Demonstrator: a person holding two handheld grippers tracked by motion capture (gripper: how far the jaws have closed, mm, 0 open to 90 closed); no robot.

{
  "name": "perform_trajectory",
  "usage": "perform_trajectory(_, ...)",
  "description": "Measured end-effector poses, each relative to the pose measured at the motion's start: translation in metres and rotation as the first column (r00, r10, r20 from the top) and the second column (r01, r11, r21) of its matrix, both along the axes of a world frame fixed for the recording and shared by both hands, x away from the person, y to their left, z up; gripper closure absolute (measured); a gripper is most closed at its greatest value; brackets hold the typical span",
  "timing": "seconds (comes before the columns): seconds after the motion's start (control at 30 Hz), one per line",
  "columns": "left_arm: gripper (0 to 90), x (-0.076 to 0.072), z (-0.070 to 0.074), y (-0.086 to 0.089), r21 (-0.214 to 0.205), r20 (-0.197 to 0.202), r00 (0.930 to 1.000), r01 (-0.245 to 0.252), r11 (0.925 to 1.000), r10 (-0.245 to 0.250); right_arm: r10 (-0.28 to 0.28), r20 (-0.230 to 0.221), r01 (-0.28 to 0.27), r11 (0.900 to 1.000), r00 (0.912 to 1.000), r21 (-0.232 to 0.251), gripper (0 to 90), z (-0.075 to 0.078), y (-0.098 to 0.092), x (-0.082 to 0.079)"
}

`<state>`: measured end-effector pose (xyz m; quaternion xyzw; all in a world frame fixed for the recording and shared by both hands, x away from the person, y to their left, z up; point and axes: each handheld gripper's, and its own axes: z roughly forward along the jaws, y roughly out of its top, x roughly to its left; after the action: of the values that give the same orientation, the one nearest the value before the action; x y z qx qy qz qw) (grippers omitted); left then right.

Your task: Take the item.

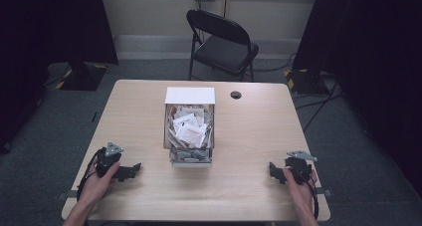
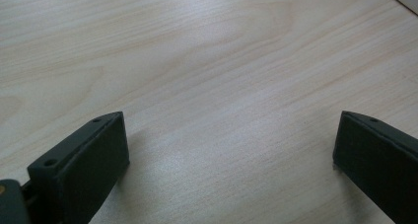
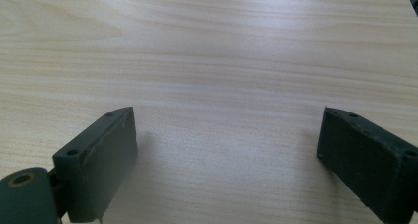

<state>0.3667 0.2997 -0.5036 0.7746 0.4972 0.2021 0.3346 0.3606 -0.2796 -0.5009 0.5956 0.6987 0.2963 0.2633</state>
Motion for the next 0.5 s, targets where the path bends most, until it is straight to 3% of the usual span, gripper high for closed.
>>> perform_trajectory(0.27, 0.0, 0.0, 0.0, 0.0001, 0.0, 0.0, 1.0, 0.0, 1.0, 0.0, 0.012, -0.023, -0.012, 0.9999, 0.9997, -0.006, 11.9, 0.0032, -0.0001, 0.0011)
perform_trajectory(0.5, 0.0, 0.0003, 0.0003, 0.0004, 0.006, -0.003, 1.0, 0.005, 1.0, -0.005, 0.022, -0.026, -0.021, 0.9994, 0.9994, 0.026, 14.7, 0.0099, -0.0032, -0.0015)
